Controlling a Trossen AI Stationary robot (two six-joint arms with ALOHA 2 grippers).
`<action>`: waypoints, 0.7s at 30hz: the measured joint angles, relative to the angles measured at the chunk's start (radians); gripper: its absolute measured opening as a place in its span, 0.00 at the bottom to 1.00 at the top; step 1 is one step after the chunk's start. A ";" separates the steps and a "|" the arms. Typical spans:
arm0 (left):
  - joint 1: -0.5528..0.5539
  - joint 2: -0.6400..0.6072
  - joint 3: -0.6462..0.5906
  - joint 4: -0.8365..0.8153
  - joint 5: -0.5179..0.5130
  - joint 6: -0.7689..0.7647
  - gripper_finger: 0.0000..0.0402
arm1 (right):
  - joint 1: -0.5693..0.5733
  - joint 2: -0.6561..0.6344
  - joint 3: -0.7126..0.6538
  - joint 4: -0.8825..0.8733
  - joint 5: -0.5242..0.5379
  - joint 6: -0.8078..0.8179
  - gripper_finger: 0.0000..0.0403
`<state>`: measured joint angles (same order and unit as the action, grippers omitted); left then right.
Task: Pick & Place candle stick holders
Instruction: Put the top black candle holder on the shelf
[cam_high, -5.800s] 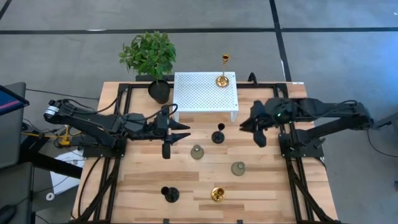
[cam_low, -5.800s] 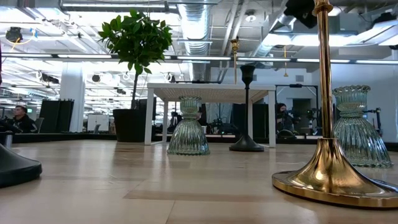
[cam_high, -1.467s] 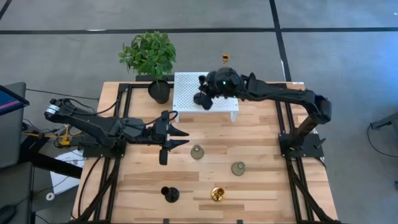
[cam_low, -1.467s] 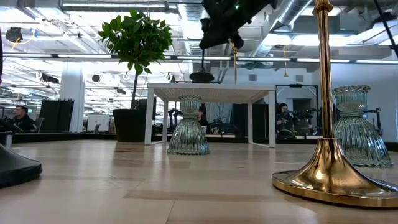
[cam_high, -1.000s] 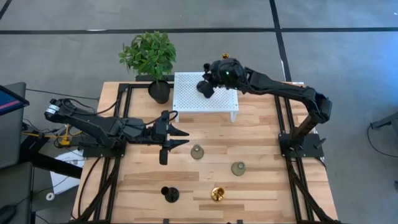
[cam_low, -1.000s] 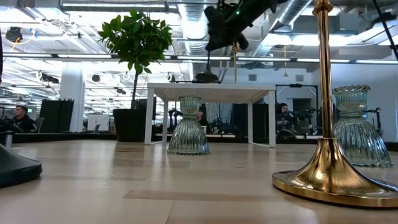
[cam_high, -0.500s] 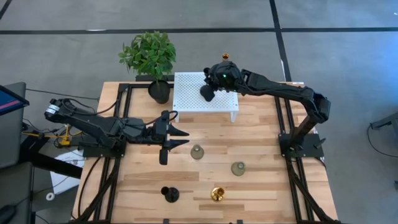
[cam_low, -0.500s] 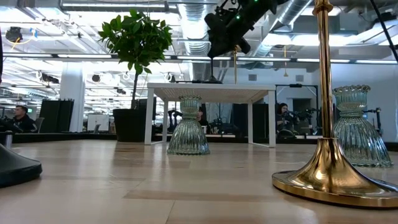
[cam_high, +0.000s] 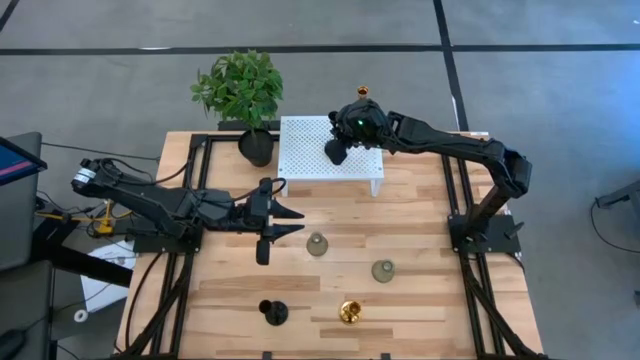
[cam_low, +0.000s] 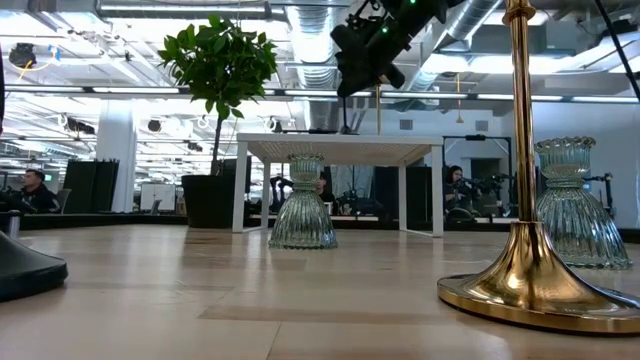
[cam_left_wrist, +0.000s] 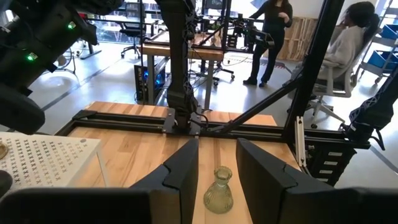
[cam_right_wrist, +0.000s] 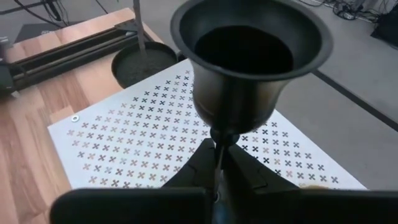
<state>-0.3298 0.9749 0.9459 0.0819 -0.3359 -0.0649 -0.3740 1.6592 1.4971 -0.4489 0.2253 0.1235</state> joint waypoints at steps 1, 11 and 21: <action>0.000 0.000 0.000 0.000 0.000 0.000 0.27 | 0.000 0.000 0.000 0.000 -0.009 -0.001 0.01; 0.000 0.000 0.000 0.000 0.000 0.000 0.27 | 0.007 0.000 0.000 0.017 -0.018 -0.003 0.17; 0.000 0.000 0.000 0.000 0.000 0.000 0.27 | 0.007 -0.003 0.000 -0.011 -0.018 -0.003 0.22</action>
<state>-0.3298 0.9749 0.9459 0.0821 -0.3359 -0.0650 -0.3668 1.6560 1.4971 -0.4598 0.2077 0.1204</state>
